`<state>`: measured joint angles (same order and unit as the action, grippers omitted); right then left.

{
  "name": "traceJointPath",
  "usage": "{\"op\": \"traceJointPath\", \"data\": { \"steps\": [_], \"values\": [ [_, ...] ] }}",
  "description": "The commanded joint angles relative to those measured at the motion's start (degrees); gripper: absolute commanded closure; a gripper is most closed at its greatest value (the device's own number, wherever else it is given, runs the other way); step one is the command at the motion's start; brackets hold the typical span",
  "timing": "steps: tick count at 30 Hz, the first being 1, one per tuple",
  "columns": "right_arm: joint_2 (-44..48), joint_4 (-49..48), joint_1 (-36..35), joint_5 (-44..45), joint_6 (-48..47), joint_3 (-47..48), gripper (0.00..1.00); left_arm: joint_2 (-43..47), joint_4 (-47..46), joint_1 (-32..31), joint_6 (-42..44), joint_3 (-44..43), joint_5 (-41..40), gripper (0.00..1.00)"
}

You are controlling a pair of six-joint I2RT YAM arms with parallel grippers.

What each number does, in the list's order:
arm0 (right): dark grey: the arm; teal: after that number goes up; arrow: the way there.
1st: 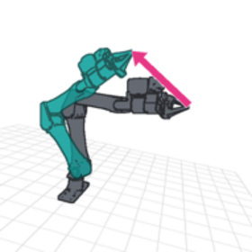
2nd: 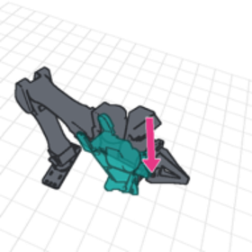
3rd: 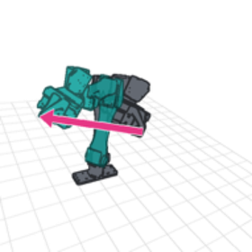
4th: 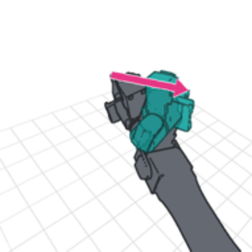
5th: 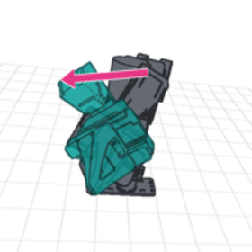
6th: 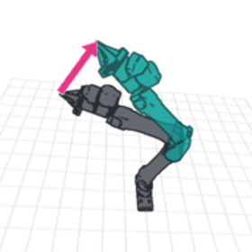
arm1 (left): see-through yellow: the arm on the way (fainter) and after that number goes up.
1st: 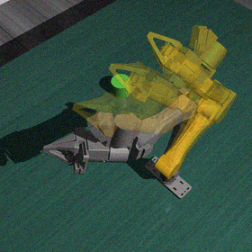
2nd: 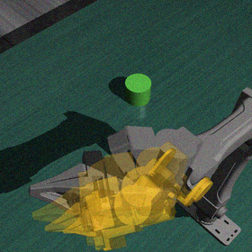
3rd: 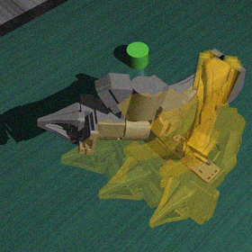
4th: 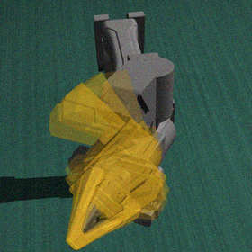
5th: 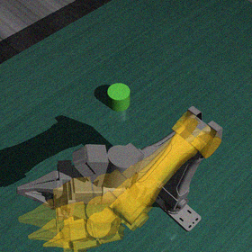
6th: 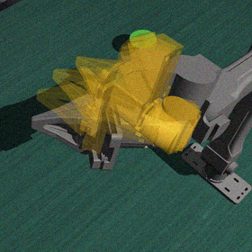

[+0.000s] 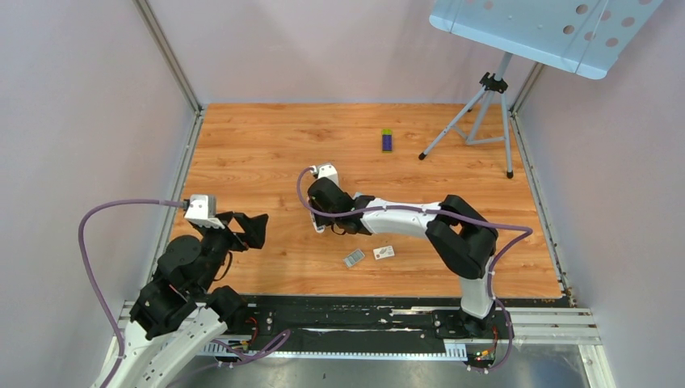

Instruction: Load the staples into the stapler

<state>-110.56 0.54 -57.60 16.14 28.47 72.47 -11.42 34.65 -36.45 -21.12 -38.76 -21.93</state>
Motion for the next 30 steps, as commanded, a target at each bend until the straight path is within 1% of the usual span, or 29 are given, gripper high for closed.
{"op": "traceJointPath", "data": {
  "steps": [1,4,6,10,12,14,20,24,27,30],
  "values": [
    [3.7,1.2,-0.5,-3.6,-2.8,-0.7,0.54,-3.5,3.0,0.3,-3.0,-1.0,-4.5,0.00],
    [4.6,1.3,-0.2,-6.8,-3.2,-1.4,0.51,-7.5,3.5,0.3,-4.6,-1.5,-5.6,0.00],
    [5.3,1.1,0.1,-8.9,-3.5,-1.9,0.51,-11.1,3.0,0.2,-5.0,-1.7,-4.6,0.00],
    [7.0,0.0,1.2,-13.2,-4.9,-3.4,0.55,-18.9,0.4,0.3,-7.0,-2.1,-0.7,0.01],
    [7.6,0.0,2.1,-15.1,-5.2,-4.0,0.57,-22.1,-1.8,0.9,-8.6,-1.8,0.4,0.04],
    [8.1,0.0,3.0,-19.0,-5.4,-4.8,0.58,-24.5,-4.9,2.7,-10.0,-1.0,2.6,0.08],
    [9.5,-2.9,6.0,-24.3,-5.0,-8.2,0.60,-34.4,-16.9,13.0,-15.8,1.5,17.6,0.23],
    [9.0,-4.4,6.7,-27.9,-4.5,-8.4,0.61,-41.2,-22.5,14.6,-17.1,0.7,17.8,0.25],
    [8.1,-4.4,6.8,-28.1,-4.5,-7.6,0.62,-47.2,-25.5,15.8,-18.7,0.0,17.7,0.27],
    [6.3,-4.3,7.3,-28.0,-4.4,-6.3,0.62,-52.8,-28.7,17.1,-20.3,-0.4,19.7,0.34]
  ]
}}
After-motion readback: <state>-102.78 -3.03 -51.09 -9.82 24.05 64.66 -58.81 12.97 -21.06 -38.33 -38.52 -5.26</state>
